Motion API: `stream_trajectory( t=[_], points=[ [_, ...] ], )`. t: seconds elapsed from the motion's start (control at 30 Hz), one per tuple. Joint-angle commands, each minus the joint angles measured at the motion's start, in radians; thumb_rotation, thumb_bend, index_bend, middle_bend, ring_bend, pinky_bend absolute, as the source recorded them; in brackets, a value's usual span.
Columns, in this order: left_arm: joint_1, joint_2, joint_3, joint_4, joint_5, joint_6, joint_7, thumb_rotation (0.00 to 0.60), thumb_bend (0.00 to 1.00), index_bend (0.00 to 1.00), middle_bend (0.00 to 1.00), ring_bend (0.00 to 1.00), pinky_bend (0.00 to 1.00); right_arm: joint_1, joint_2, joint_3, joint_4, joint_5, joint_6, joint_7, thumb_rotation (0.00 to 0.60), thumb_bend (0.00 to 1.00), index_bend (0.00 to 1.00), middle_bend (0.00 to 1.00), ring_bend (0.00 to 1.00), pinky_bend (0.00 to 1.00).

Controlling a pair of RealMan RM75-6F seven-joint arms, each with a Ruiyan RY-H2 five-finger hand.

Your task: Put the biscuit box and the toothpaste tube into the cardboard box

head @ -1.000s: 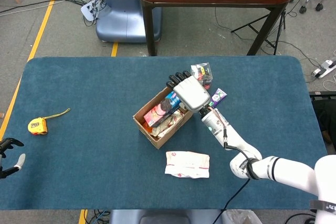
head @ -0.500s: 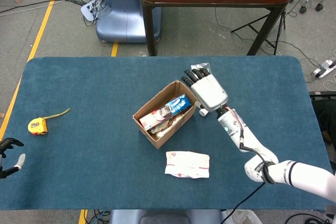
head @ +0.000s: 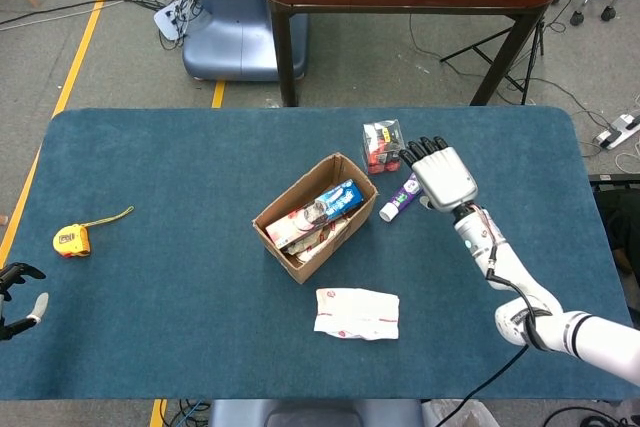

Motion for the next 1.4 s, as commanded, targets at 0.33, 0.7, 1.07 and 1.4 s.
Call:
stream_trajectory(
  t=[0.33,0.7,1.07,1.4],
  points=[
    [0.0,0.0,0.0,0.0,0.0,0.0,0.0,0.6,0.33,0.43,0.41,0.41,0.53,0.016,-0.151,-0.049,0.215,-0.037,-0.102,0.063,0.6,0.0,0.33,0.27,0.17,0.25],
    [0.0,0.0,0.0,0.0,0.0,0.0,0.0,0.6,0.33,0.43,0.41,0.41,0.53,0.027,-0.243,-0.057,0.356,-0.039,-0.165,0.089,0.6,0.04,0.36,0.28,0.17,0.25],
    [0.0,0.0,0.0,0.0,0.0,0.0,0.0,0.6,0.33,0.43,0.41,0.41,0.53,0.056,-0.334,-0.036,0.487,-0.033,-0.222,0.12,0.6,0.19,0.36,0.28,0.17,0.25],
    [0.0,0.0,0.0,0.0,0.0,0.0,0.0,0.6,0.33,0.43,0.41,0.41,0.53,0.095,-0.402,-0.025,0.57,-0.051,-0.26,0.138,0.6,0.19,0.36,0.3,0.17,0.25]
  ],
)
